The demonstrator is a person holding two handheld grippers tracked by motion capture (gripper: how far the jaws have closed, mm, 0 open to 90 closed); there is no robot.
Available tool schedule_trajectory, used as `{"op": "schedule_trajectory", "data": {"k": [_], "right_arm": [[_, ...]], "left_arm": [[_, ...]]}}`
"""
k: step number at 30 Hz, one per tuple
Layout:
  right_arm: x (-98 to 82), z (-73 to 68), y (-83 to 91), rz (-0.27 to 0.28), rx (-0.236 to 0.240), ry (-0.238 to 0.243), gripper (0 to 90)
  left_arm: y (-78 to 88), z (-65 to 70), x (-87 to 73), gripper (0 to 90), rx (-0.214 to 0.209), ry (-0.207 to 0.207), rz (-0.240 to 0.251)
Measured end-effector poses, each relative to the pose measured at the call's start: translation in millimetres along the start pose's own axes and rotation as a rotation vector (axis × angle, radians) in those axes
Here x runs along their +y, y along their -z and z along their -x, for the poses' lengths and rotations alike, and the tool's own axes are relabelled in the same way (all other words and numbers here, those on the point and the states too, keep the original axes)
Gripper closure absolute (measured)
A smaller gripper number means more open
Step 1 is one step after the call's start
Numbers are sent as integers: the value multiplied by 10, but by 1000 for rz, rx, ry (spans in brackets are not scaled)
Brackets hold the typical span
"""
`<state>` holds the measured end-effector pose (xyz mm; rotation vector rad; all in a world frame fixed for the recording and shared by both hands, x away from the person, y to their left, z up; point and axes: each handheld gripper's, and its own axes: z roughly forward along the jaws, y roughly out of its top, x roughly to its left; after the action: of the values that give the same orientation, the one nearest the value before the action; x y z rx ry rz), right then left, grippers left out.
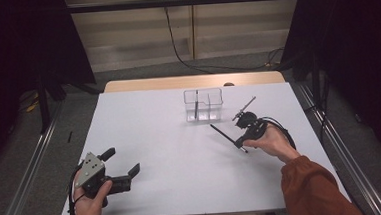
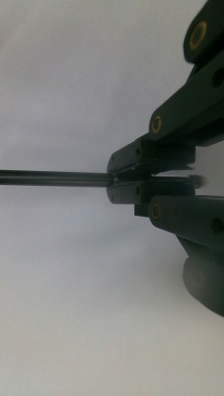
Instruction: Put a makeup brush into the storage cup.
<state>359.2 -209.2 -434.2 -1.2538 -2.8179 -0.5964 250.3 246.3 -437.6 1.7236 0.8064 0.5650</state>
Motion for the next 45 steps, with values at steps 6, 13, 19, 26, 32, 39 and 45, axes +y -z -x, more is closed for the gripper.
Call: {"op": "schedule_trajectory", "data": {"k": [6, 13, 19, 26, 32, 39, 45], "right_arm": [[-46, 23, 47, 69, 26, -10, 839], [-101, 27, 85, 139, 42, -15, 839], [-145, 4, 112, 211, 54, -11, 839], [-202, -7, 164, 305, 63, -6, 839], [-250, -2, 214, 371, 58, 0, 840], [-298, -30, 307, 459, 63, 7, 840], [-334, -75, 337, 492, 90, 18, 840]], "left_arm": [[2, -1, 0, 22, 1, 0, 1], [2, -4, -1, 22, 6, 3, 0], [5, -6, 0, 22, 6, 2, 1], [7, -4, 0, 22, 7, 1, 3], [5, -6, -1, 22, 7, 1, 2], [11, -4, 0, 22, 3, -2, 4], [14, -4, 1, 22, -3, -1, 8]]}}
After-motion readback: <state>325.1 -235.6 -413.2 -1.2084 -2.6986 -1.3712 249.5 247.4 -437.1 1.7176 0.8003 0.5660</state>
